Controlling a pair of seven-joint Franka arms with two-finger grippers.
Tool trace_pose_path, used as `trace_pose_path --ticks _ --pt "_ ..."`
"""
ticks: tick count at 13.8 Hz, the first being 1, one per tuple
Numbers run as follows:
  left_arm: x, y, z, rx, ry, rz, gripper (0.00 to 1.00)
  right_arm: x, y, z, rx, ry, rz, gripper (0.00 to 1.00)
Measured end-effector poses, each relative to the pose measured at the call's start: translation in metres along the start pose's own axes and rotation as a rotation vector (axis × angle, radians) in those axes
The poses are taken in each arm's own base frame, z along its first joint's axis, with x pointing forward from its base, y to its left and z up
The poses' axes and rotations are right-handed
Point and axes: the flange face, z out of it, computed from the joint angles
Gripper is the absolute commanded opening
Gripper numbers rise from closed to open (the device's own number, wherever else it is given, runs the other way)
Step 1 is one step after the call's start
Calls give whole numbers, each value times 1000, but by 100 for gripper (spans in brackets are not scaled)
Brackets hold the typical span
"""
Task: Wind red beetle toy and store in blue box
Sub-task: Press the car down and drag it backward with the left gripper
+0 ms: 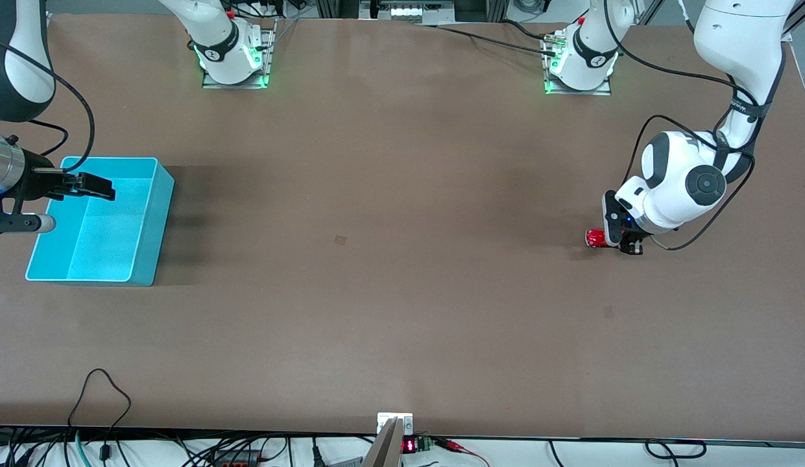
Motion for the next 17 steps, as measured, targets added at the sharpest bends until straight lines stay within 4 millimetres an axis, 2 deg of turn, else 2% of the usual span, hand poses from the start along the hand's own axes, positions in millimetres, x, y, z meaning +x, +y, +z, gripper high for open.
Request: trace_pose_path --ticks 4,7,9,12,17 --pt "-1 0 0 0 0 -1 23 0 0 0 0 0 1 100" --pt "-12 0 1 -1 1 -22 22 0 1 0 0 0 2 100" --pt "-31 1 1 -3 3 -46 22 0 1 0 0 0 2 100" --pt "-70 4 3 -6 8 -83 22 0 1 0 0 0 2 100" --pt "-119 8 4 -9 14 -37 22 0 1 0 0 0 2 100"
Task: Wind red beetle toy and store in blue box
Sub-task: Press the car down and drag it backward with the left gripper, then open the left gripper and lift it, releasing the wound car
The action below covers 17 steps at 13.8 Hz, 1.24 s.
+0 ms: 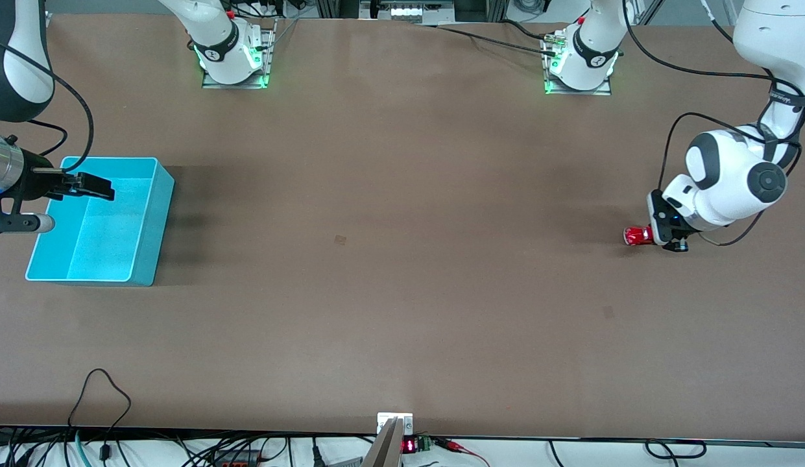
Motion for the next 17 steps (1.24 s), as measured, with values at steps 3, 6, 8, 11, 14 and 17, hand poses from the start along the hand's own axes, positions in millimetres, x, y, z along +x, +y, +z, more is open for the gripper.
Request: trace_pose_path --ticks 3,6,8,11,14,17 --pt "-22 0 0 1 3 27 41 0 0 0 0 0 0 100" --pt "-30 1 1 -5 5 45 100 0 0 0 0 -4 0 100" --pt "-29 1 5 -45 15 57 100 -2 -1 1 1 -16 -2 100" --pt "-11 -16 -27 -134 42 101 100 -2 -2 1 1 -17 -2 100" --pt "0 -28 -79 -149 37 125 100 -2 1 2 2 -18 2 100" --pt "19 -31 -101 -127 26 157 100 -2 2 3 2 -21 4 100"
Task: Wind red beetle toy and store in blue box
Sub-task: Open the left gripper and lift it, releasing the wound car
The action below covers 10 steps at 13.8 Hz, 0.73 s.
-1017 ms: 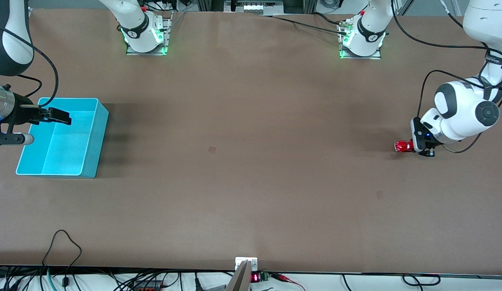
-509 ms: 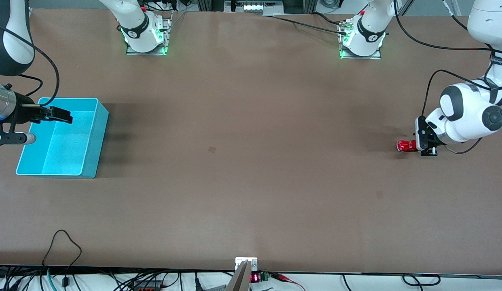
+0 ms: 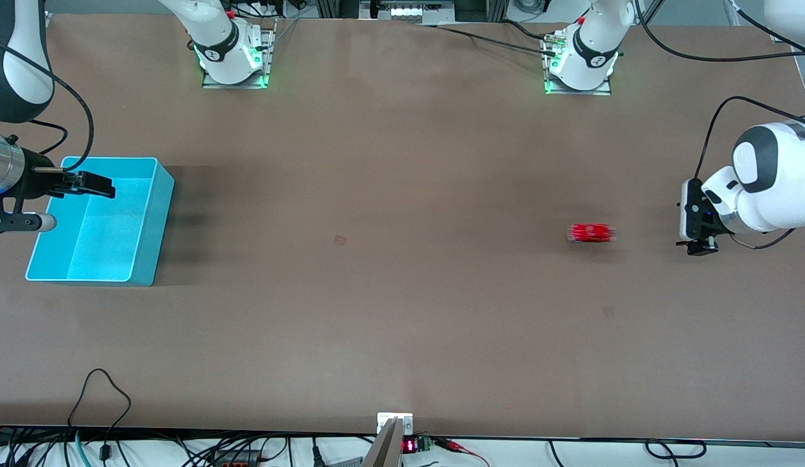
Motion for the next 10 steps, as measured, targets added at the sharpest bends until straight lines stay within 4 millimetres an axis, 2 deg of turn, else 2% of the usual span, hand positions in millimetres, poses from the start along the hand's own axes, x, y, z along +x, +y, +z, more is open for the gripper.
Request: trace_pose_path --ticks 4,7,10 --pt "44 -16 -17 38 19 -7 100 0 7 1 2 -1 12 100" --pt "68 -25 -42 82 11 -134 100 0 8 1 2 -2 12 100" --pt "79 -31 -66 128 17 -332 100 0 8 2 2 -3 13 100"
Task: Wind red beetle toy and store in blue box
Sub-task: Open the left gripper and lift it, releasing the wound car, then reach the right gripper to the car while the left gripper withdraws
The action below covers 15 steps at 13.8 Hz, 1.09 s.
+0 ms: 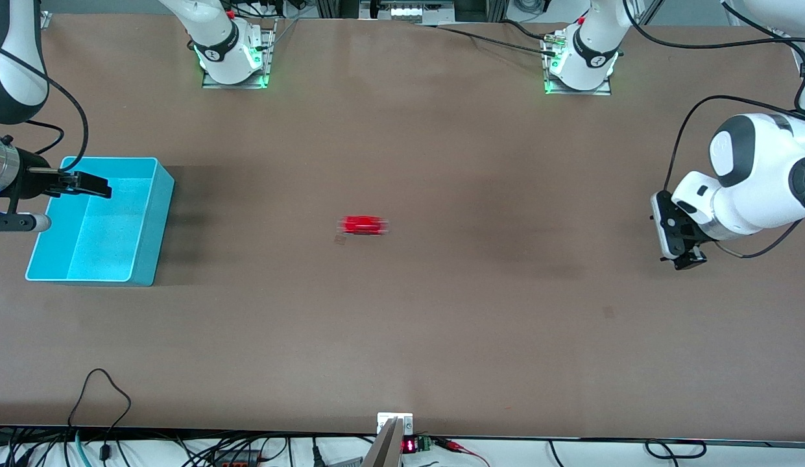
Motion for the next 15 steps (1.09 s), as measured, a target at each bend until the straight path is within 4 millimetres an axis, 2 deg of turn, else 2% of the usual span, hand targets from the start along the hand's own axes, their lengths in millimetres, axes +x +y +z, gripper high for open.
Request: trace_pose_path --ticks 5,9,12,15 --pt "2 -16 -38 72 38 -553 100 0 0 0 0 -1 0 100" --pt "14 -19 -88 114 89 -955 100 1 -1 2 1 -4 -1 100" --pt "27 -13 -139 106 91 -1202 100 2 -11 2 1 -5 -19 100" --pt "17 -6 -178 104 83 -1307 100 1 -32 9 12 -35 -51 100"
